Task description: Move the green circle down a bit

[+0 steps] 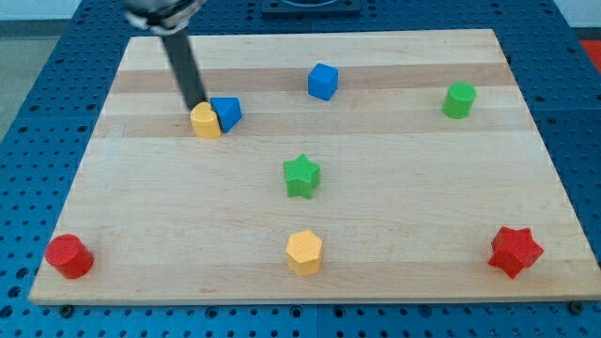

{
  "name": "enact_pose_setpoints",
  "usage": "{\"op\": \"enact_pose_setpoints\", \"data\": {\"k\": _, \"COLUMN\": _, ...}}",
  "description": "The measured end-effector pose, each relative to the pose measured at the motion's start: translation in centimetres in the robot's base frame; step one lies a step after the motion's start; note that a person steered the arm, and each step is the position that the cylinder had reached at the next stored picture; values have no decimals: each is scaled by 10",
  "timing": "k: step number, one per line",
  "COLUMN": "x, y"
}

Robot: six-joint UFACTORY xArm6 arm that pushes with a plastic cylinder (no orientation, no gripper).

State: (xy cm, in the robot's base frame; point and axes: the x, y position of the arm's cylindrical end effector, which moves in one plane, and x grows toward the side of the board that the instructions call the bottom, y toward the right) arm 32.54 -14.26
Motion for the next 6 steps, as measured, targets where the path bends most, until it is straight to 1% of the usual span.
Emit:
{"op": "enact_pose_setpoints", "data": {"k": 1, "x": -16, "y": 83}}
{"op": "enact_pose_setpoints", "data": {"k": 2, "x": -22, "y": 160}}
{"op": "enact_pose_setpoints", "data": {"k": 3, "x": -72, "y": 139}}
{"op": "enact_pose_setpoints", "data": {"k": 4, "x": -99, "y": 205}}
{"op": "enact_pose_setpoints", "data": {"k": 5, "x": -58, "y": 321}}
{"op": "enact_pose_setpoints", "data": {"k": 6, "x": -4, "y": 367}}
